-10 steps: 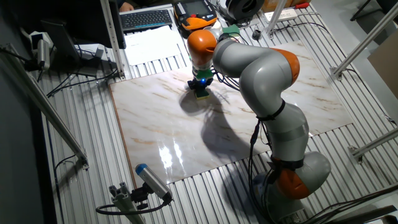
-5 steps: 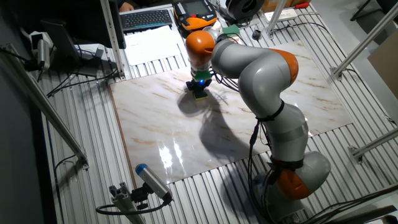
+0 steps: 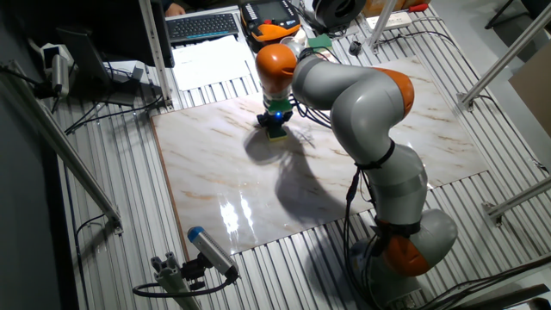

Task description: Clean the tabletop with a sponge

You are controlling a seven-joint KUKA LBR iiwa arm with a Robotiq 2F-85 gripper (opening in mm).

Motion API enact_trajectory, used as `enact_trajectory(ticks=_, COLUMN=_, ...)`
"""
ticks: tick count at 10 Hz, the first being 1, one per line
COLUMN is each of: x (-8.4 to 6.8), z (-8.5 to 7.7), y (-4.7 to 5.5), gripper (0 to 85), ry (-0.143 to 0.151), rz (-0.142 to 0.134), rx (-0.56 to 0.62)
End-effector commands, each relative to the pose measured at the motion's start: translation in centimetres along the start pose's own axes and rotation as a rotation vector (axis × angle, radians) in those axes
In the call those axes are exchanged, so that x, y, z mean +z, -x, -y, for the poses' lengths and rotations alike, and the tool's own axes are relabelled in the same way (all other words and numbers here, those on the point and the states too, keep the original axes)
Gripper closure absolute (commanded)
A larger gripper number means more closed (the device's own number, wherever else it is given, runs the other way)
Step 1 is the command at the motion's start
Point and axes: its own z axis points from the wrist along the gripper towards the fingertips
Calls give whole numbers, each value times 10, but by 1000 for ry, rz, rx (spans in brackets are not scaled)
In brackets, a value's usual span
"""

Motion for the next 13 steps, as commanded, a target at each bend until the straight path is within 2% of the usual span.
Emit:
enact_trajectory(ticks=1, x=1, z=-1, y=-2, gripper=850, ry=0, rz=0, rx=2)
enact_trajectory(ticks=6, x=-3, z=-6, y=-15, gripper=850, ry=-8, rz=-7, rx=9)
enact_trajectory(ticks=9, x=4, z=-8, y=-22, gripper=850, ry=-6, rz=-4, rx=8)
enact_trajectory(ticks=13, x=2, z=-12, y=-37, gripper=850, ry=-9, rz=-7, rx=14)
